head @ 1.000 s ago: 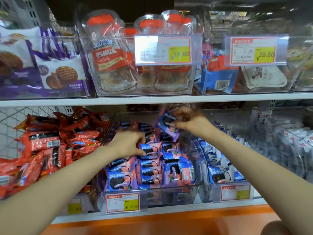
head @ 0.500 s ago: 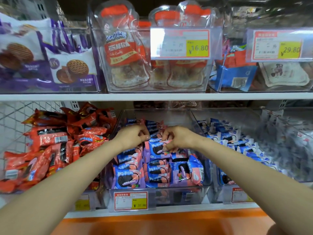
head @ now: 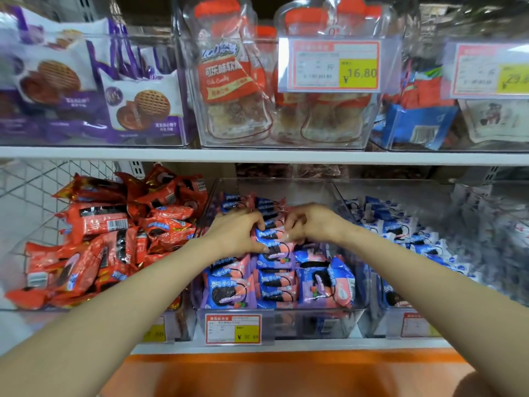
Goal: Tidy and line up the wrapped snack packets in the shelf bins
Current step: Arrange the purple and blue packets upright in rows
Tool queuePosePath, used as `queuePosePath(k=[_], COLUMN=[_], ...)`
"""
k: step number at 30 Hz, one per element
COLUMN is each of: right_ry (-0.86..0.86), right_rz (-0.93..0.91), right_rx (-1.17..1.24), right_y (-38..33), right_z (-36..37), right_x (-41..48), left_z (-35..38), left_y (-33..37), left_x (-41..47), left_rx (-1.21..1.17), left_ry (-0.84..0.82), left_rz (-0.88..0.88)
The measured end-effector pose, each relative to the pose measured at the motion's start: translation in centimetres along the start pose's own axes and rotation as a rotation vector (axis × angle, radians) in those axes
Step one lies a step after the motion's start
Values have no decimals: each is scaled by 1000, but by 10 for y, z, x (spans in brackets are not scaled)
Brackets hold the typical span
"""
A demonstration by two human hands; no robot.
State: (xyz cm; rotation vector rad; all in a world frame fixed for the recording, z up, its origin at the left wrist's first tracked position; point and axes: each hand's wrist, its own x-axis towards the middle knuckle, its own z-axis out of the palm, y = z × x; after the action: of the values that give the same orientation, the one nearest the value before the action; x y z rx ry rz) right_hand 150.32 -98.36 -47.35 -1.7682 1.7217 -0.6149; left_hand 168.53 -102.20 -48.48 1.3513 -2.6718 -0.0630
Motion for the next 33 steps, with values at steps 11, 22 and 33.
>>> queuePosePath(k=[11, 22, 33], right_ry=[79, 69, 46], right_rz=[-69, 45, -103], right_rx=[-386, -306, -306], right_y=[3, 8, 1], right_z=[-4, -3, -21], right_x=[23, 27, -1], left_z=[6, 5, 5], left_y=[8, 13, 14], left_x=[0, 1, 7], left_rx=[56, 128, 176], left_ry=[-65, 17, -141], left_rz=[-8, 45, 78])
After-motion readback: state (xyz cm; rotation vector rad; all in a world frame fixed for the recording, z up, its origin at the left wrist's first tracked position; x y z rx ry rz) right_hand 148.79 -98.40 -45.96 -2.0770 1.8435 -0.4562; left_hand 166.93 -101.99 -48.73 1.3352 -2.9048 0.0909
